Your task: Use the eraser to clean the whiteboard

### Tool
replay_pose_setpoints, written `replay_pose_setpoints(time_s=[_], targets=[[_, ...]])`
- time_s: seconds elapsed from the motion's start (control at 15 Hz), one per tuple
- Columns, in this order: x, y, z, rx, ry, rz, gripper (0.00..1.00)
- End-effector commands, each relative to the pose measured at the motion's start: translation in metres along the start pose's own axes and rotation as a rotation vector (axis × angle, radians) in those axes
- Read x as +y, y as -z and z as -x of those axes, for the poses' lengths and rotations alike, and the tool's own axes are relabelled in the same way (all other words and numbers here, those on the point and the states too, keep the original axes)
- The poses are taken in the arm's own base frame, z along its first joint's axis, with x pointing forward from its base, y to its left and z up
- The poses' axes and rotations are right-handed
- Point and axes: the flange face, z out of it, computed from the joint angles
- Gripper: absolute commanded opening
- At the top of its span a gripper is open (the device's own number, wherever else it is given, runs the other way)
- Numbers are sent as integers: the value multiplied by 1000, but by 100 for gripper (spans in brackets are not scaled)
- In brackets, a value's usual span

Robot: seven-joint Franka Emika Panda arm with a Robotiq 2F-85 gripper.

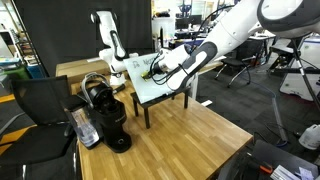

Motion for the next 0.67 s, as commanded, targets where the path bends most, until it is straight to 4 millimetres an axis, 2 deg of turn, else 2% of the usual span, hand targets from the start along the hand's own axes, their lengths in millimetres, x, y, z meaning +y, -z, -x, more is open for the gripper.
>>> replay_pose_setpoints(time_s=[0.0,0.33,0.6], targets=[[10,-1,-14,27,22,26,27],[34,4,-31,63,17,71,27],[45,5,-32,65,18,92,27]])
